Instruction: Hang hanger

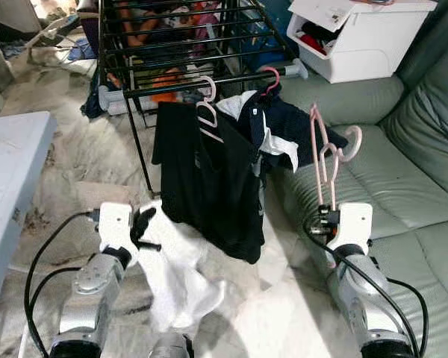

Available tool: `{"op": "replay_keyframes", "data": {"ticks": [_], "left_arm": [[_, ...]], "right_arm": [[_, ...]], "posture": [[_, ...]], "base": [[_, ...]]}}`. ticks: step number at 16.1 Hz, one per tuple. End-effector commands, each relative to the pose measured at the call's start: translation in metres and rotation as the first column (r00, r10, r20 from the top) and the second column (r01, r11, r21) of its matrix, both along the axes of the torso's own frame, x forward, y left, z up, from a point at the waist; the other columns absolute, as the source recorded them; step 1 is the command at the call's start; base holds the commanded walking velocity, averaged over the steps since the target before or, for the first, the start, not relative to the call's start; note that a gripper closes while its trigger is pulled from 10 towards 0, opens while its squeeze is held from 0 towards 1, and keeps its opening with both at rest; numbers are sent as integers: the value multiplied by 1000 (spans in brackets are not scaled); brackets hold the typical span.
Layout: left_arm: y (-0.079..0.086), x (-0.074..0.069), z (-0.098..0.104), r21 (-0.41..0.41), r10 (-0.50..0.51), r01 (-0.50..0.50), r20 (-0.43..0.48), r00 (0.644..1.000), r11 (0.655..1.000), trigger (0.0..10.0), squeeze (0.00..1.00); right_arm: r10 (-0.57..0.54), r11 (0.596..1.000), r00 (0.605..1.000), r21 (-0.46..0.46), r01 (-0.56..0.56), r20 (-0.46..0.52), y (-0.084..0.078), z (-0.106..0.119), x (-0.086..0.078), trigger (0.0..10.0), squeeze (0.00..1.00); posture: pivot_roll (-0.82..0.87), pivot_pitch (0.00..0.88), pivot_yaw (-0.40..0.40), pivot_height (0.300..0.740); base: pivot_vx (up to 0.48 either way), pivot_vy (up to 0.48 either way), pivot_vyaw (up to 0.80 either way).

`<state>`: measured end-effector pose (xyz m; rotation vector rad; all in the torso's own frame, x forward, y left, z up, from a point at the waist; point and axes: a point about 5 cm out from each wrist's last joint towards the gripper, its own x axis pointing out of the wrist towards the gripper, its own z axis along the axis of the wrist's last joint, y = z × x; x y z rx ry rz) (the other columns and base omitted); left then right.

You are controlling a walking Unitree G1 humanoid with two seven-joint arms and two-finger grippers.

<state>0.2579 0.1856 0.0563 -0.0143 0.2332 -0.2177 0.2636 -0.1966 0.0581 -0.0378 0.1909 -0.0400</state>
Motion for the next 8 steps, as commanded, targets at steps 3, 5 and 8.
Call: {"op": "replay_keyframes", "data": {"ticks": [3, 5, 8], "left_arm": [[-3, 3, 18, 38, -79, 77, 67, 995, 996, 10000, 0], [-8, 2, 20, 65, -134, 129, 74, 988, 990, 10000, 0], [-15, -1, 23, 51, -158, 153, 88, 984, 987, 10000, 0]], "right_arm": [[8, 1000, 1000, 23, -8, -12, 6, -1, -6, 10000, 0], [14, 1000, 1000, 13, -14, -22, 7, -3, -4, 10000, 0], [12, 1000, 1000, -3, -12, -19, 4, -1, 0, 10000, 0]], "posture": [[9, 0, 38, 740], [8, 0, 39, 740], [8, 0, 40, 740]], "base": [[0, 0, 0], [0, 0, -400], [0, 0, -800]]}}
